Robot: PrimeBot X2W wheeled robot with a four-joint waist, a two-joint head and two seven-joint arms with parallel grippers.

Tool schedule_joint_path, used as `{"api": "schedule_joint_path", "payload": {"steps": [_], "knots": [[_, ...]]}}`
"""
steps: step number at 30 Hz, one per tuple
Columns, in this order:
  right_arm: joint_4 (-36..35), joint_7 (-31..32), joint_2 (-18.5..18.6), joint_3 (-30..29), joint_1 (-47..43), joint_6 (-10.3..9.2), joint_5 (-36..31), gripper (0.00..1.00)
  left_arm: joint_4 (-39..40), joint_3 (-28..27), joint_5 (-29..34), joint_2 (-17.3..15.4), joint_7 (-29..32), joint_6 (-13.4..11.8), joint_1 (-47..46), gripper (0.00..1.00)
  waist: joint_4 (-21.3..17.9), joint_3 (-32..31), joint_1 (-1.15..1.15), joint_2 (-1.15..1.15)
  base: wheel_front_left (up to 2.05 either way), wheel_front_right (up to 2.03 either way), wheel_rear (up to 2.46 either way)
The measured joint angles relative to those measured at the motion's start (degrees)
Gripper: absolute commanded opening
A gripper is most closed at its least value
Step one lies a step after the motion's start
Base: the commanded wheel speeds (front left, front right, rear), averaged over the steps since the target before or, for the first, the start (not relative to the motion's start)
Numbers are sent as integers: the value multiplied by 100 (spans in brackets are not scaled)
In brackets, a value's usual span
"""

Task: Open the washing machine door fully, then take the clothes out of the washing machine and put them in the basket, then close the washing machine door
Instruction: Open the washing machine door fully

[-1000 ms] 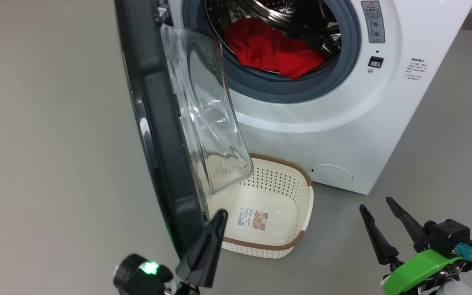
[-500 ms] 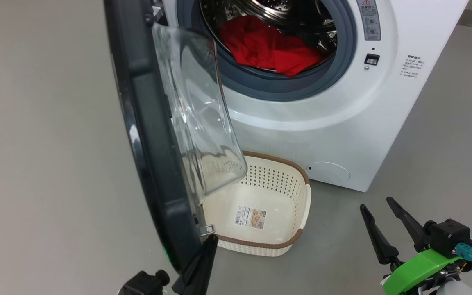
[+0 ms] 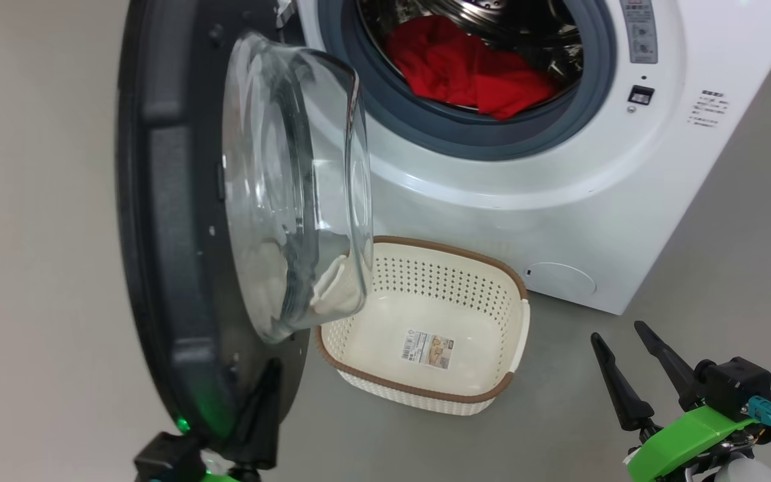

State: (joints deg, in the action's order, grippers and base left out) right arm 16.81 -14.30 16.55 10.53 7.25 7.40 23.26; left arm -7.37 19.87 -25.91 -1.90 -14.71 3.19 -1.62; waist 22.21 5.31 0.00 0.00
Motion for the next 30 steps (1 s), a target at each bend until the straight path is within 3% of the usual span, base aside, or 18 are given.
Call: {"api": "schedule_joint_path", "payload": {"steps": [11, 24, 30], "knots": [[-1, -1, 38, 24, 22, 0, 0, 100, -241, -1085, 232, 0, -7, -68, -113, 0, 209, 146, 0, 0, 0, 0, 0], [-2, -1, 141, 44, 231, 0, 0, 100, -1122, -2392, 539, -49, 1, -40, -980, 0, 183, 498, 0, 0, 0, 0, 0], [-3, -1, 153, 42, 246, 0, -15, 100, -1612, -3036, 680, -243, 1, -21, -1471, 0, 101, 637, 0, 0, 0, 0, 0]]}}
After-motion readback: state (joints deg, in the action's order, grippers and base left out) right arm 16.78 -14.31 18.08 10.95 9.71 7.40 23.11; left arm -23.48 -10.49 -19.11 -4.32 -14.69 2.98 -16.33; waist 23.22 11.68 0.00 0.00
